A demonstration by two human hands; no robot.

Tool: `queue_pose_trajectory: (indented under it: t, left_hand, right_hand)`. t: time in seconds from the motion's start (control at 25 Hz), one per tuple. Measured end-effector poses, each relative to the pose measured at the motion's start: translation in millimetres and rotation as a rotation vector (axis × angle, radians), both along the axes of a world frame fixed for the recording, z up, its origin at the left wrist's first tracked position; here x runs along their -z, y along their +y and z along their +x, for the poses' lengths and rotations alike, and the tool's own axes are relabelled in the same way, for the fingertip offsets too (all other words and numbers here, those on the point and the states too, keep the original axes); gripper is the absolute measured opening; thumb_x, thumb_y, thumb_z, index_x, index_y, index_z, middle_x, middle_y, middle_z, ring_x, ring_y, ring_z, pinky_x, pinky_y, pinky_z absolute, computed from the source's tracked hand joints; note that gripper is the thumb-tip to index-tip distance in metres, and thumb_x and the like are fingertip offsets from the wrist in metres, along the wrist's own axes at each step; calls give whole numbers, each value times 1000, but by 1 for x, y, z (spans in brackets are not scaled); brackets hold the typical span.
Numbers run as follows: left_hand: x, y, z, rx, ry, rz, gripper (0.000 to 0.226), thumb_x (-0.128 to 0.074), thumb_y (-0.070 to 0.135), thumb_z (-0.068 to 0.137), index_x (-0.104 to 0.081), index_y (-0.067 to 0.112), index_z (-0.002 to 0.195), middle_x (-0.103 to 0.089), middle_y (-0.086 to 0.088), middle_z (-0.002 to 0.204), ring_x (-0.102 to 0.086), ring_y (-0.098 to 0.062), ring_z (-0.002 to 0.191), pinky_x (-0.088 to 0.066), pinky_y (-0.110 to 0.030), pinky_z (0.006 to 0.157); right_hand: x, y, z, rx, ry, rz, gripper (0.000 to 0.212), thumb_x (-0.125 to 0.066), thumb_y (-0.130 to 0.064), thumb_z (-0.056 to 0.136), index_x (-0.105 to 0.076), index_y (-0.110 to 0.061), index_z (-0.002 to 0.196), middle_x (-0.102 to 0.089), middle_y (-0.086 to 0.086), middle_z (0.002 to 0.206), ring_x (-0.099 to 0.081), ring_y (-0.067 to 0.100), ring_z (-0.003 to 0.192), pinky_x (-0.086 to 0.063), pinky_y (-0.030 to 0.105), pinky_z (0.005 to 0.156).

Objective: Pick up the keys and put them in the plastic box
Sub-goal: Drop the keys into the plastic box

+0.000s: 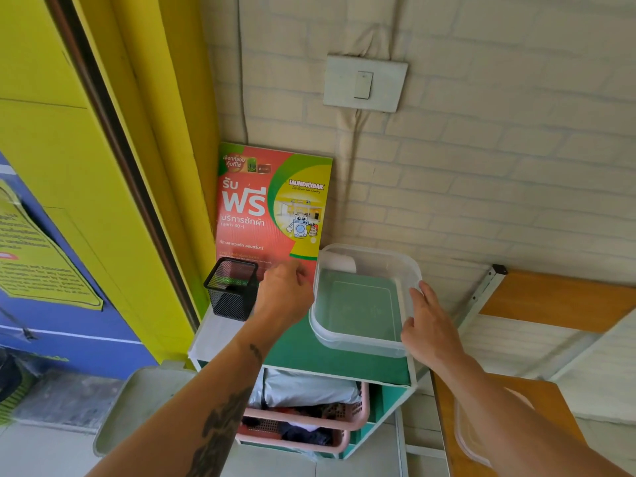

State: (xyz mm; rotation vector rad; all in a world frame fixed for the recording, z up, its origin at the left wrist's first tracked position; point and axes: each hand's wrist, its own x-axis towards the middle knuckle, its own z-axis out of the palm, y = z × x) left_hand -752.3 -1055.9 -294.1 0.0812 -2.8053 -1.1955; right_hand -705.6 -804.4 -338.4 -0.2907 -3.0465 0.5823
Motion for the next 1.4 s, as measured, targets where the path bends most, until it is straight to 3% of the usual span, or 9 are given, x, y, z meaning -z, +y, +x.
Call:
queue_pose_trajectory:
  t: [0.12,0.28,0.44,0.68,0.96,1.12,1.24,1.4]
  left_hand:
    - [-12,28,-12,50,-31,44,30,-41,13,87,-68,21,98,-66,-6,101,-65,-30,88,-55,-41,84]
    - [-2,61,-23,154,-163,30,23,-42,13,86,-60,26,94,-67,-10,98,-64,-29,85,-54,-35,74]
    - [14,91,-23,208,-210,39,28,-46,7,83,-61,22,100,-68,-12,100,-63,-23,71,-53,-29,61]
    - [27,117,-21,191,-301,-32,47,-48,5,79,-61,18,122,-61,-12,125,-62,-29,99,-55,-36,85]
    - [17,126,-14,201,-332,-66,52,-57,10,75,-58,20,126,-59,-6,127,-60,-26,104,-53,-37,89]
    - [9,120,-7,182,-334,29,46,-52,8,74,-63,21,116,-63,-2,111,-63,-21,87,-53,-31,73]
    - [5,114,-2,162,-319,146,39,-47,5,78,-65,20,110,-63,3,89,-61,-17,69,-47,-25,57]
    - [-2,108,5,139,-293,284,34,-47,4,83,-67,18,106,-69,-2,91,-63,-18,67,-47,-23,52]
  right_hand:
    - [-6,-1,2,13,-15,-23,70,-54,-8,92,-21,-16,153,-5,2,166,-46,29,134,-50,38,97]
    - [-17,0,4,-8,-76,-73,76,-56,-9,91,-14,-17,155,3,-2,166,-51,25,127,-49,32,90]
    - [-22,3,7,-16,-118,-113,81,-58,-11,90,-12,-20,156,9,-7,166,-45,23,135,-46,32,93]
    - [-22,9,8,-67,-114,-101,73,-55,-14,91,-17,-19,153,11,-9,165,-45,24,134,-48,33,91]
    - [-20,8,7,-69,-107,-99,70,-54,-16,95,-17,-20,154,11,-7,165,-41,25,137,-47,34,99]
    - [-18,9,5,-86,-122,-78,73,-53,-20,95,-12,-19,155,12,-6,165,-35,27,142,-44,38,104]
    - [-22,12,4,-82,-134,-92,73,-52,-22,95,-11,-20,156,7,-4,166,-22,28,148,-34,43,112]
    - [-34,17,7,-51,-58,-175,68,-52,-22,97,-18,-19,156,-4,-2,166,-14,25,151,-24,43,118]
